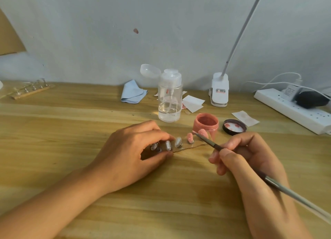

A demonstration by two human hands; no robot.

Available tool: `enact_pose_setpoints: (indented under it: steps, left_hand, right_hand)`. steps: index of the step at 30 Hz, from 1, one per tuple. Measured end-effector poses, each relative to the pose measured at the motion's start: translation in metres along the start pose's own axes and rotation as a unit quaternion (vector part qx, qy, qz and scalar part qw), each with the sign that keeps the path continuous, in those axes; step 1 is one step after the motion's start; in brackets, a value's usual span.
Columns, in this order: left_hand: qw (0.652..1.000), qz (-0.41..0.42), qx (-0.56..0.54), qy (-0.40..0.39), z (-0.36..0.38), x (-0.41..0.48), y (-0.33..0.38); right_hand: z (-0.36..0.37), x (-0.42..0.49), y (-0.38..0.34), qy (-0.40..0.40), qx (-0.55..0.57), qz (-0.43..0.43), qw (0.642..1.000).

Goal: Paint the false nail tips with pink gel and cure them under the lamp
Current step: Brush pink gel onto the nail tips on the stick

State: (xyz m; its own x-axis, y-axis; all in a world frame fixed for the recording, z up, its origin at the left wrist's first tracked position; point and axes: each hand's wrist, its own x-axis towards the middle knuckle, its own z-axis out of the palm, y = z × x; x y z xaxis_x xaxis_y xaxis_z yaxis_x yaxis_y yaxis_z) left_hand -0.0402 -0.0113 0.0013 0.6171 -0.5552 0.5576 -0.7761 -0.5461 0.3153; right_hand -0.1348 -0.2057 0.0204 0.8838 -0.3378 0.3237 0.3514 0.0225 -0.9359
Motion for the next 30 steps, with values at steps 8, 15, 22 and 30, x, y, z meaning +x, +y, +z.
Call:
enact_pose_setpoints:
  steps: [8, 15, 22, 30]
  left_hand:
    - [1.0, 0.001, 0.003, 0.002, 0.0, 0.0, 0.0]
    - [1.0, -0.002, 0.01, 0.002, 0.0, 0.001, 0.0]
    - [1.0, -0.007, 0.015, 0.01, 0.001, -0.001, 0.002]
    - [0.999, 0.002, 0.039, 0.034, 0.001, -0.002, 0.004]
  right_hand:
    - [0.0, 0.001, 0.001, 0.015, 0.001, 0.006, 1.0]
    - [-0.002, 0.001, 0.005, 0.011, -0.006, -0.011, 1.0]
    - [-0.005, -0.004, -0.002, 0.04, -0.018, -0.103, 0.994]
    - [0.002, 0.004, -0.011, 0.024, -0.092, -0.012, 0.995]
